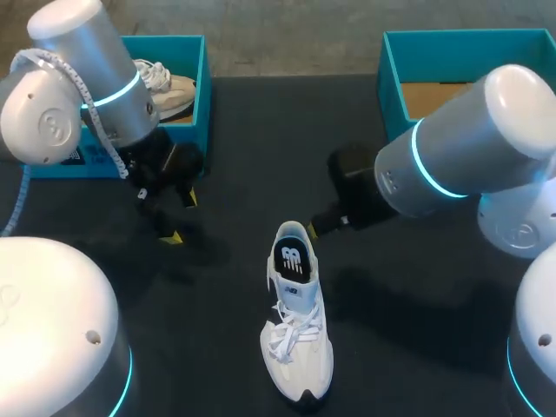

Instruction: Take the shoe out of the shoebox, open the shoe tongue, remove and reinsert the insole, then place the shoe into the shoebox

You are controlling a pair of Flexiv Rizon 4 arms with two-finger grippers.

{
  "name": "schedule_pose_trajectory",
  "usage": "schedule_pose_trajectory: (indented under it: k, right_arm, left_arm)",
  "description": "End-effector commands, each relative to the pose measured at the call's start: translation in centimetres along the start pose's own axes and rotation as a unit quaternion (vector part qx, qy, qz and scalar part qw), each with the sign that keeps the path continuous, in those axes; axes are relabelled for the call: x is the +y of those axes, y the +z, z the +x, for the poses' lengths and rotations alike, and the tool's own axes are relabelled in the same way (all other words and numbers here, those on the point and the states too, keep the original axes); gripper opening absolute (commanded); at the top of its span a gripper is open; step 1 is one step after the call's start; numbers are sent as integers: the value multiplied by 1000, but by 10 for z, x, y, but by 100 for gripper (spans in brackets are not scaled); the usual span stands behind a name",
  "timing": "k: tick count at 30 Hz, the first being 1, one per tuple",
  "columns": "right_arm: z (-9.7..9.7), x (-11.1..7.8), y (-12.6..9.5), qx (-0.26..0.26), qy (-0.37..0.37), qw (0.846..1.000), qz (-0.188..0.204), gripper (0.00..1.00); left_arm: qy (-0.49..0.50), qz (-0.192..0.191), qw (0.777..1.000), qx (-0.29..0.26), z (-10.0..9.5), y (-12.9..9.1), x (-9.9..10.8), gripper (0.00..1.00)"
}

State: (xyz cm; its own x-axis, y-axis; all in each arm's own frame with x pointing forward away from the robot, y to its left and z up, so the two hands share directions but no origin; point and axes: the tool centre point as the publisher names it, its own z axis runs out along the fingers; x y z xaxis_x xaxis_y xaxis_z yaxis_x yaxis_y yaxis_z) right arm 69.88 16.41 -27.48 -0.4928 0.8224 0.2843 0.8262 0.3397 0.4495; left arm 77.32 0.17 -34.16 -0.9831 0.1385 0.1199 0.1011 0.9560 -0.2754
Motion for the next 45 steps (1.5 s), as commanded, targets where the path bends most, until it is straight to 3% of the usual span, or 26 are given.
schedule_pose_trajectory:
  k: [1,6,7,8,13,24,45]
  right_arm:
    - [4,0,-7,-23,0,1000,2,59]
    - [0,1,-10,-37,2,999,6,62]
    - [-7,5,-13,-53,1,998,19,63]
    - [-8,14,-14,-76,7,994,73,62]
    - [-7,17,-14,-91,14,991,94,58]
    - [-9,18,-11,-97,18,989,108,47]
    - [-10,13,-11,-112,43,985,124,39]
  left_arm:
    - [1,-6,1000,-2,3,-4,-3,100]
    - [-33,-14,999,-5,0,-9,2,100]
    - [-107,-30,994,-16,-15,-20,8,100]
    - [-141,-38,989,-26,-18,-32,11,100]
    - [-152,-40,987,-31,-19,-37,13,100]
    - [-171,-45,983,-40,-19,-44,15,100]
    - [-252,-45,965,-50,-24,-63,23,100]
